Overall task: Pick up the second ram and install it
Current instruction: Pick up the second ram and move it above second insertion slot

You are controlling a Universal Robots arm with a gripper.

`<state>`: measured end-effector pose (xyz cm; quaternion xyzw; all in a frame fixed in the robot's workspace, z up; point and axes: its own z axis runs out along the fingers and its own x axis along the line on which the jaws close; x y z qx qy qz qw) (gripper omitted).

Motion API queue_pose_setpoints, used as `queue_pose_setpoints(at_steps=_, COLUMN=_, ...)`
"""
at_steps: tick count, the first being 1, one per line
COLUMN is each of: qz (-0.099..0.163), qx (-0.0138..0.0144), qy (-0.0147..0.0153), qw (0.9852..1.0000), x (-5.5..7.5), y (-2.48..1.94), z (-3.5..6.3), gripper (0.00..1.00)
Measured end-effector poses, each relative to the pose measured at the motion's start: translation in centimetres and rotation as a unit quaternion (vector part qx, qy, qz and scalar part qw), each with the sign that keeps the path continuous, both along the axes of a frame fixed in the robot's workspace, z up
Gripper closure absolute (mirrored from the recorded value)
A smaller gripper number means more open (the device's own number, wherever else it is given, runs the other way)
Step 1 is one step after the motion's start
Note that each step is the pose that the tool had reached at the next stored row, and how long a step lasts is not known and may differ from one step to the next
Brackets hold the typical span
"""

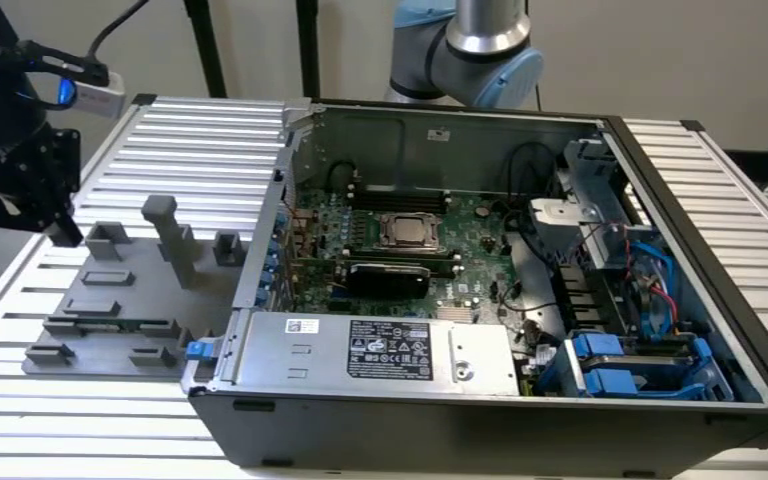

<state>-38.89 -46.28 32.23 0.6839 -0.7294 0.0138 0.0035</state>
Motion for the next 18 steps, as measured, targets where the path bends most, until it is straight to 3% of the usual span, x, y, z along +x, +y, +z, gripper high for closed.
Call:
queue_pose_setpoints(at_steps=3, qz=0.02, qx=-0.0037, qy=0.0, qw=0.9998, x=0.0, y=0.0, z=-0.08, gripper=1.0)
queue_pose_setpoints(at_steps=6, qz=0.026, qx=-0.0096, qy=0.0, qw=0.9996, x=0.0, y=-0.01, z=-0.34, gripper=1.0)
queue_pose_setpoints(at_steps=7, qz=0.026, qx=-0.0102, qy=0.0001, qw=0.9996, x=0.0, y=-0.01, z=-0.43, gripper=0.0)
queue_pose_setpoints(at_steps=18, qz=0.027, qx=-0.0117, qy=0.0001, qw=0.9996, x=0.0, y=0.0, z=-2.18, gripper=0.0)
